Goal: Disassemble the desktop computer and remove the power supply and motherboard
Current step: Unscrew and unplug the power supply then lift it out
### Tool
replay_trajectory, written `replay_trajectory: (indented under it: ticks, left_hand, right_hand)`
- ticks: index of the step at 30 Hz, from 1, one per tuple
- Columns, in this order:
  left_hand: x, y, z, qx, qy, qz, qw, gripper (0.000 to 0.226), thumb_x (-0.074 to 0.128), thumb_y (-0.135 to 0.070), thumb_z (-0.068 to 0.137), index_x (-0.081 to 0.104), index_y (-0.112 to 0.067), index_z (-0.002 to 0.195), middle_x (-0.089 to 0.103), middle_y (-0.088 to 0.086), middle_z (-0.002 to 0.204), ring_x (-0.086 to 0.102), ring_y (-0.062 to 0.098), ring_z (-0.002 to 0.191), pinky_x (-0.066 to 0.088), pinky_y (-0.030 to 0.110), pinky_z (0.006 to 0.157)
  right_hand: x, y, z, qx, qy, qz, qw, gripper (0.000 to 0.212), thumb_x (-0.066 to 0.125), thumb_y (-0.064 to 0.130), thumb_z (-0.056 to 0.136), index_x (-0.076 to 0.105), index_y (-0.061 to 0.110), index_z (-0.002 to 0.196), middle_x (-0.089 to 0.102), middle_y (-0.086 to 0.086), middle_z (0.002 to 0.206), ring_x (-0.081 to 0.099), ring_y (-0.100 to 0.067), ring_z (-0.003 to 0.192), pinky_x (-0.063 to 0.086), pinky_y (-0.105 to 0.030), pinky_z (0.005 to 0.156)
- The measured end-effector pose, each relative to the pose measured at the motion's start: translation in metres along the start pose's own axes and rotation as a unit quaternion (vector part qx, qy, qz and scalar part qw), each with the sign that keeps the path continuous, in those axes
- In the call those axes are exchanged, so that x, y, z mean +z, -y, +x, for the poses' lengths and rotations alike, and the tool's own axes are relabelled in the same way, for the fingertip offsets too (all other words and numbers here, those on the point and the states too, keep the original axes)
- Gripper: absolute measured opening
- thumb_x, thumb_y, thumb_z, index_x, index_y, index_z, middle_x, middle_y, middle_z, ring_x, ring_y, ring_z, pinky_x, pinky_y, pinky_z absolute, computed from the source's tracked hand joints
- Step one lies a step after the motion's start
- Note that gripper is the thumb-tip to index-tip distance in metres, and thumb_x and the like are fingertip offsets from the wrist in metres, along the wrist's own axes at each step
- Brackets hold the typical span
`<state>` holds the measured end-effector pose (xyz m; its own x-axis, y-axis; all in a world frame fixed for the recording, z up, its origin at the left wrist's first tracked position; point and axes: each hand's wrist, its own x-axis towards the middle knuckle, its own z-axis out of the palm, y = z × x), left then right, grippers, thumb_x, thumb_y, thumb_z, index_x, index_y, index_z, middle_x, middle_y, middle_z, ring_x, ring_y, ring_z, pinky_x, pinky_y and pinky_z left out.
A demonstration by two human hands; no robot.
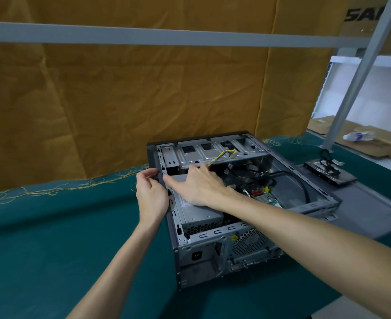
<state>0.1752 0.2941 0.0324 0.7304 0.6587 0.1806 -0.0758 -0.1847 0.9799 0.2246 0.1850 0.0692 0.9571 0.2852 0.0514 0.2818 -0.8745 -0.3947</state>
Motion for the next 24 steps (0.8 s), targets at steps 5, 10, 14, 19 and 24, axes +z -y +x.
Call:
replay_trajectory:
  ticks: [5, 10, 14, 19, 24]
  left_hand:
    - [-0.007, 0.002, -0.001, -0.020, 0.019, 0.020, 0.999, 0.026, 0.028, -0.013, 0.106, 0.051, -0.021, 0.118, 0.061, 0.009, 0.120, 0.064, 0.037, 0.103, 0.055, 0.052, 0.085]
    - [-0.011, -0.007, -0.004, 0.006, 0.040, 0.070, 0.997, 0.023, 0.032, -0.014, 0.105, 0.050, -0.020, 0.117, 0.060, 0.006, 0.116, 0.063, 0.034, 0.106, 0.052, 0.057, 0.093]
    - [-0.018, -0.010, -0.002, 0.030, 0.061, 0.104, 0.992, 0.020, 0.034, -0.013, 0.103, 0.050, -0.018, 0.114, 0.060, 0.009, 0.115, 0.061, 0.031, 0.104, 0.053, 0.052, 0.092]
    - [-0.019, -0.014, -0.001, 0.053, 0.079, 0.150, 0.984, 0.022, 0.037, -0.012, 0.101, 0.053, -0.022, 0.111, 0.056, 0.008, 0.118, 0.059, 0.029, 0.104, 0.051, 0.052, 0.093]
    - [-0.021, -0.016, 0.002, 0.070, 0.091, 0.188, 0.976, 0.022, 0.037, -0.014, 0.100, 0.056, -0.022, 0.107, 0.055, 0.008, 0.114, 0.060, 0.026, 0.095, 0.053, 0.048, 0.086]
  right_hand:
    - [-0.019, -0.004, -0.004, 0.049, 0.157, 0.003, 0.986, 0.128, 0.028, 0.105, 0.062, 0.012, 0.025, 0.162, 0.007, -0.013, 0.169, 0.031, -0.044, 0.147, 0.036, -0.058, 0.109]
    - [-0.027, -0.017, -0.002, 0.044, 0.172, -0.007, 0.984, 0.140, 0.023, 0.112, 0.049, 0.018, 0.026, 0.160, 0.008, -0.012, 0.169, 0.031, -0.044, 0.147, 0.037, -0.060, 0.108]
    - [-0.034, -0.031, 0.005, 0.069, 0.201, 0.020, 0.977, 0.118, 0.030, 0.107, 0.057, 0.053, 0.016, 0.128, 0.047, -0.017, 0.145, 0.047, -0.040, 0.136, 0.042, -0.053, 0.103]
    - [-0.046, -0.022, 0.011, 0.059, 0.203, -0.001, 0.977, 0.074, 0.035, 0.087, 0.068, 0.054, 0.019, 0.091, 0.052, -0.006, 0.087, 0.058, -0.027, 0.077, 0.045, -0.033, 0.067]
    - [-0.054, -0.012, 0.010, 0.141, 0.322, 0.010, 0.936, 0.093, 0.065, 0.069, 0.075, 0.030, 0.029, 0.152, 0.037, -0.017, 0.149, 0.060, -0.048, 0.094, 0.059, -0.049, 0.051]
